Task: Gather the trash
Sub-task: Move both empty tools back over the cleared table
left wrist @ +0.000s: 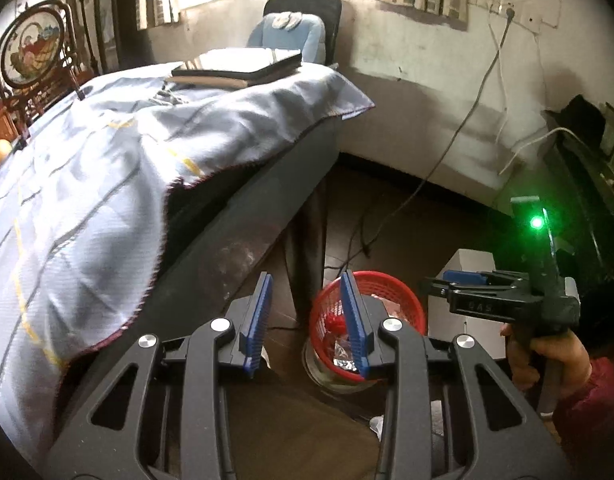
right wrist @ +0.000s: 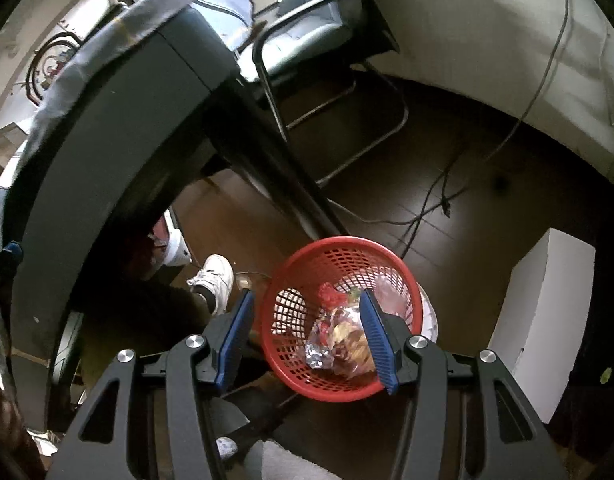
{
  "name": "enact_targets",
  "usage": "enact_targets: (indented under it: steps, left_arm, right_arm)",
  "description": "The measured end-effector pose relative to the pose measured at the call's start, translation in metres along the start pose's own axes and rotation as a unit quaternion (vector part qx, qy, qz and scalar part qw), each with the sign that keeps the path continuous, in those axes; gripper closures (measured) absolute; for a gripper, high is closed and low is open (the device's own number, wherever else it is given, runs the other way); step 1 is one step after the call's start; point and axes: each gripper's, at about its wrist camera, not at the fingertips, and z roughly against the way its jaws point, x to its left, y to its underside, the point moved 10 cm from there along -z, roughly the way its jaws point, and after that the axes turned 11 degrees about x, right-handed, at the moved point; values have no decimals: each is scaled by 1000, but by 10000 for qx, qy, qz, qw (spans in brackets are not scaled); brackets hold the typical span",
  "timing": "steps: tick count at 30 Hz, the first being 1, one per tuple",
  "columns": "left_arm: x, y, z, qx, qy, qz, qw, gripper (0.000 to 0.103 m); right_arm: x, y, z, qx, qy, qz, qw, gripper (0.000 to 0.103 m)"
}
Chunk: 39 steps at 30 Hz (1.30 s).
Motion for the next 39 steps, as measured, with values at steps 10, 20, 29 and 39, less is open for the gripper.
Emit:
enact_targets:
  steps: [10, 20, 29, 39]
  left_arm:
    - [34, -1, 39, -432, -100, 286, 9986, 63]
    - [170, 17, 176, -1675, -1720, 1366, 9611, 7]
    - [270, 144, 238, -1562, -2701, 2528, 9158, 7]
    - [318, 228, 278, -1700, -2940, 3180, 8851, 7]
  right_arm:
    - [6, 2, -3, 70, -130, 34, 9999, 49]
    - [45, -1, 14, -8, -272, 398, 9988, 49]
    - [121, 1, 11, 151, -296, 1067, 9937, 48]
    - [178, 1, 12, 308, -15, 1555, 9874, 44]
